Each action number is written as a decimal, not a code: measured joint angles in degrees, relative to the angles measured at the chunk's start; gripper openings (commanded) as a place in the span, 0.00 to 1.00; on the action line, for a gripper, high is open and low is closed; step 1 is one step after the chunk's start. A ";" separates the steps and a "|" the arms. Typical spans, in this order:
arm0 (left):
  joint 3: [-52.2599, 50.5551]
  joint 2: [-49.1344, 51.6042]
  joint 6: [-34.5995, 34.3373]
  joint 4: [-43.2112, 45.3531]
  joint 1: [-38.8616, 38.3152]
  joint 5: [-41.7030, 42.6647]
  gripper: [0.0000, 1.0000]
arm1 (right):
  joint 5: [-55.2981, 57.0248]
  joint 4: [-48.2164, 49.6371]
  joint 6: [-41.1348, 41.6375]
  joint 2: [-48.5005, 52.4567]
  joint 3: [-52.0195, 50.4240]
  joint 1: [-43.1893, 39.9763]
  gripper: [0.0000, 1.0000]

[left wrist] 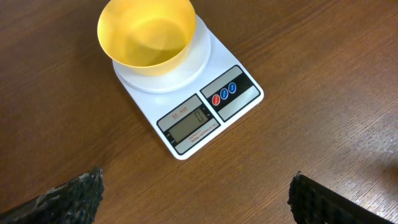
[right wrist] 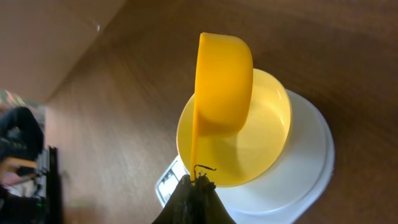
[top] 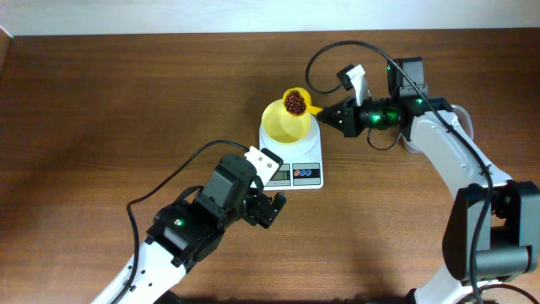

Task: Scoop item into bowl and weigh 50g on scale
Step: 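Carry the filled scoop with the right gripper over the yellow bowl, then tilt the scoop with the right gripper to pour beans into bowl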

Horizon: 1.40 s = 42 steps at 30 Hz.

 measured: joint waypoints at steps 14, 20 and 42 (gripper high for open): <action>0.00 0.00 0.00 0.00 0.00 0.00 0.99 | 0.11 3.19 -18.03 0.00 0.00 0.00 0.04; 0.00 0.00 0.00 0.00 0.00 0.00 0.99 | 0.11 3.37 -24.37 0.00 0.00 0.00 0.04; 0.00 0.00 0.00 0.00 0.00 0.00 0.99 | 0.09 6.10 -51.19 0.00 0.00 0.00 0.04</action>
